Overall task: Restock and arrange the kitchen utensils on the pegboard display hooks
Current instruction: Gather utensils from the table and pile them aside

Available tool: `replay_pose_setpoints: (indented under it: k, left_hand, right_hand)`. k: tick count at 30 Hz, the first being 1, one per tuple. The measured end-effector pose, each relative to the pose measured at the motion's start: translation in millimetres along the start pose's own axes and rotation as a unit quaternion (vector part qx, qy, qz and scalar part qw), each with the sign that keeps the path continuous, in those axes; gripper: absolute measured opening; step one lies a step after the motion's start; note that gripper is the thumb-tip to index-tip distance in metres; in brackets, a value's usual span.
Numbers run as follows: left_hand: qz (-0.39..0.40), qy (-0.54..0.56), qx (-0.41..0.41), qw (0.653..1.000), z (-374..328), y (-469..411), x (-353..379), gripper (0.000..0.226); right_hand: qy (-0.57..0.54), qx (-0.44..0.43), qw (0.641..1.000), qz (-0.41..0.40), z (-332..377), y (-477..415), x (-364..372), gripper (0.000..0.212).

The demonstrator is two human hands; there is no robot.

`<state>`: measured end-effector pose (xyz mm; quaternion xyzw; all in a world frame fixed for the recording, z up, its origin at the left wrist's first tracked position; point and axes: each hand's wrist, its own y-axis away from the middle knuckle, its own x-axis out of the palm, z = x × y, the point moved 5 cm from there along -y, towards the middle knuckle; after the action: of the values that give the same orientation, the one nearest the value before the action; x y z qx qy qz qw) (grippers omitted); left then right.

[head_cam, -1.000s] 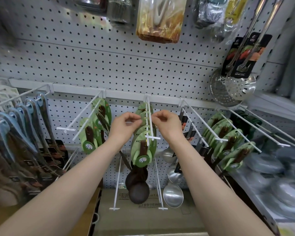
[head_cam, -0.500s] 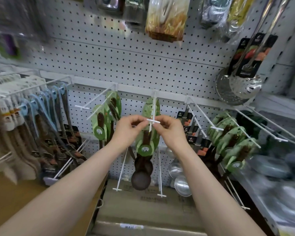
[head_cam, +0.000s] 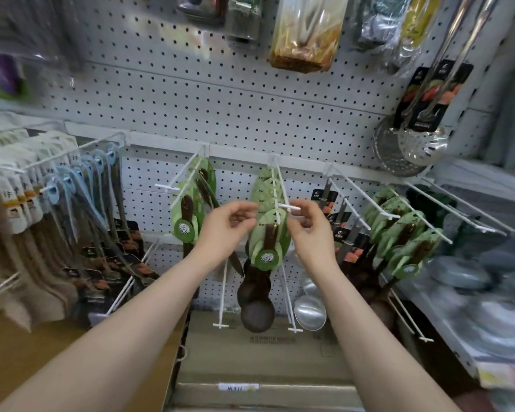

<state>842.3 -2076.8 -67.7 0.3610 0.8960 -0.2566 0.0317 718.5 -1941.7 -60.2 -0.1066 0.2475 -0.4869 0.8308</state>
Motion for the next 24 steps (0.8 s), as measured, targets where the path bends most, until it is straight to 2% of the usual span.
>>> replay_pose_setpoints:
  k: [6, 8, 10, 14, 17, 20, 24]
  left_hand:
    - [0.054, -0.022, -0.004, 0.998, 26.2, 23.3, -34.1, 0.021]
    - [0.066, -0.025, -0.016, 0.997, 38.3, 30.5, -49.4, 0.021]
    - [0.077, -0.022, -0.028, 0.996, 48.9, 37.5, -65.4, 0.021]
    - [0.074, -0.014, -0.033, 0.997, 63.3, 49.5, -95.6, 0.021]
    - [0.058, -0.008, -0.059, 0.997, 72.5, 55.0, -112.9, 0.019]
    - [0.040, -0.030, -0.093, 0.994, 85.0, 55.2, -122.8, 0.039]
    - [0.055, -0.055, -0.103, 0.992, 97.3, 44.3, -123.6, 0.072]
  right_hand:
    - [0.012, 0.084, 0.985, -0.151, -12.8, 43.6, 20.1, 0.022]
    - [0.019, 0.106, 0.977, -0.185, -11.8, 60.4, 30.6, 0.023]
    - [0.026, 0.122, 0.972, -0.197, -9.0, 76.7, 46.2, 0.015]
    - [0.028, 0.131, 0.976, -0.173, -4.2, 99.1, 86.1, 0.011]
    - [0.030, 0.146, 0.983, -0.111, -5.9, 105.6, 118.6, 0.012]
    - [0.055, 0.165, 0.982, -0.070, -11.6, 101.3, 142.1, 0.017]
    - [0.099, 0.171, 0.979, -0.047, -14.7, 81.1, 157.4, 0.030]
